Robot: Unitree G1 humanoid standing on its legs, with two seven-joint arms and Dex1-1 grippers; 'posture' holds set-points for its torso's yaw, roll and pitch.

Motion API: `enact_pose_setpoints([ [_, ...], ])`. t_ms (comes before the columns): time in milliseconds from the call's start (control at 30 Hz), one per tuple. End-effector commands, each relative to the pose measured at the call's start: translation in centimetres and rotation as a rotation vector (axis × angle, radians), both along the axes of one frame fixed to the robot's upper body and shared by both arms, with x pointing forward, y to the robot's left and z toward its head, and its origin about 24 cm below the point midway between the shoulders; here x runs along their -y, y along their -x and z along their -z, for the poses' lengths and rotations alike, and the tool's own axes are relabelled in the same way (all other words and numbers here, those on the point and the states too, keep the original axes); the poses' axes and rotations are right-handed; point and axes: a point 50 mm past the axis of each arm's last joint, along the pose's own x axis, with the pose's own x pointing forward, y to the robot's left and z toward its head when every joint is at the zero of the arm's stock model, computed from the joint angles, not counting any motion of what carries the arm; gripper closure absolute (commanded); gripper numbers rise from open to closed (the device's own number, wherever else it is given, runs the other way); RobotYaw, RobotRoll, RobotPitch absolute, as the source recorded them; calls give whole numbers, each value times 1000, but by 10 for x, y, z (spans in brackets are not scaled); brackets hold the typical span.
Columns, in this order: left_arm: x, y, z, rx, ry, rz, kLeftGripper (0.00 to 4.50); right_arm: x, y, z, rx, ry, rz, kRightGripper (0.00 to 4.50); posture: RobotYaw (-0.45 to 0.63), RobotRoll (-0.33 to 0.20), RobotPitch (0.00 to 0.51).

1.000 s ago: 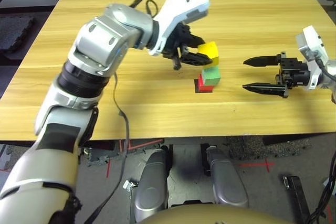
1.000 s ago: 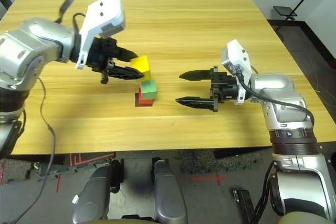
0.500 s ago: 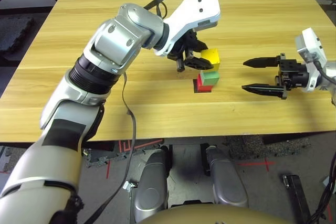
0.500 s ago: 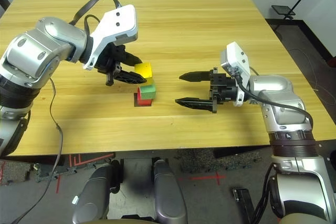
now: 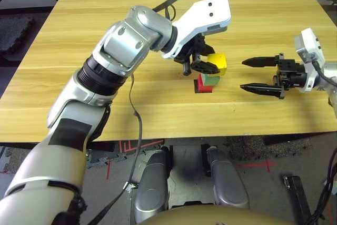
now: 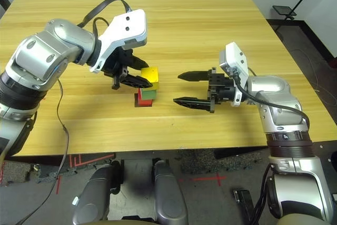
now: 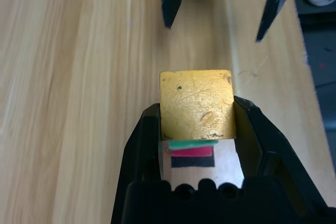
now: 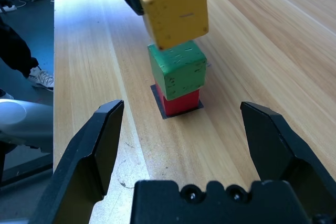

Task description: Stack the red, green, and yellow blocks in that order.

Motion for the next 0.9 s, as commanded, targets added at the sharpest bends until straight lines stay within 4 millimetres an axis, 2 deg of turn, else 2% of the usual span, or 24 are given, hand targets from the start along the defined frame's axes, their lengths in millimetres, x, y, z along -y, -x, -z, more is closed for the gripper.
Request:
enact_pose_setpoints([
  [33,1,0,7,-4,-23,16,2490,0,2,-1,16,-1,-2,0,223,148,217],
  [900,5,-1,12,-23,-33,15,2490,-3,2,1,12,-9,-8,0,213,142,226],
])
